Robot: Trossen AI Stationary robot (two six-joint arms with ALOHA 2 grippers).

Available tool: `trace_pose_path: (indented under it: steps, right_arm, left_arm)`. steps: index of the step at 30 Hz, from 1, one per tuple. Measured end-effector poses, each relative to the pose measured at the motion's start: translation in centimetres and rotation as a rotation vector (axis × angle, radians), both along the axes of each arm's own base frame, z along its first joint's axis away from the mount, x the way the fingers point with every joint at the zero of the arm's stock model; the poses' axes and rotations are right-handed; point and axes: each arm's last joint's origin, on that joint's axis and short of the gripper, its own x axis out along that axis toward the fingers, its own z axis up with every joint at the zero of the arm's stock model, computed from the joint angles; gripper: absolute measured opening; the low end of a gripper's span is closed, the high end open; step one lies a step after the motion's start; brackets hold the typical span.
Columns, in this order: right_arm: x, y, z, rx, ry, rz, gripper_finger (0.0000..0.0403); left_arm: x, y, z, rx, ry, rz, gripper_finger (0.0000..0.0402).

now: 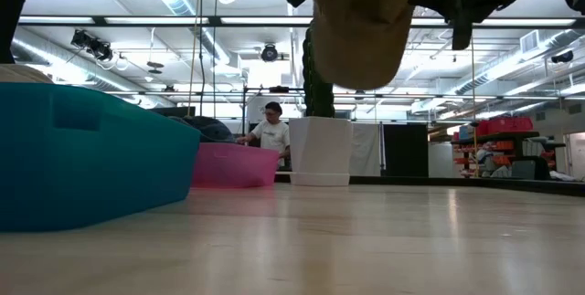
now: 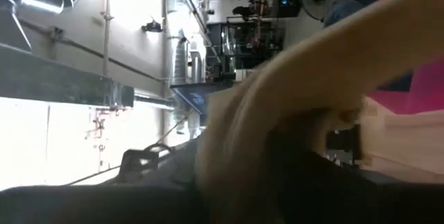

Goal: Pick & Place hat
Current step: Put the brown cap into the blue bin

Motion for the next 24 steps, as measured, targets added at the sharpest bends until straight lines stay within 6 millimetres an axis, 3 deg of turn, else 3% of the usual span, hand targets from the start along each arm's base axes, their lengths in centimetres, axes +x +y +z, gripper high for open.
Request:
trace_pose_path:
  steps: [10, 18, 24]
  right_arm:
    - [-1.5, -0.3, 1.1, -0.081, -0.014, -0.006, 0.0223]
    - [-4.5, -0.8, 1.8, -0.143, 0.035, -0.019, 0.0231]
    - [-5.8, -1.1, 2.0, -0.172, 0.041, -0.025, 0.0231]
  left_arm:
    - [-1.6, 0.4, 2.4, -0.261, -0.255, 0.139, 0.0003]
    - [-4.7, 0.9, 6.1, -0.54, -0.532, 0.242, 0.0003]
    - [-7.8, 1.3, 8.5, -0.863, -0.765, 0.308, 0.0003]
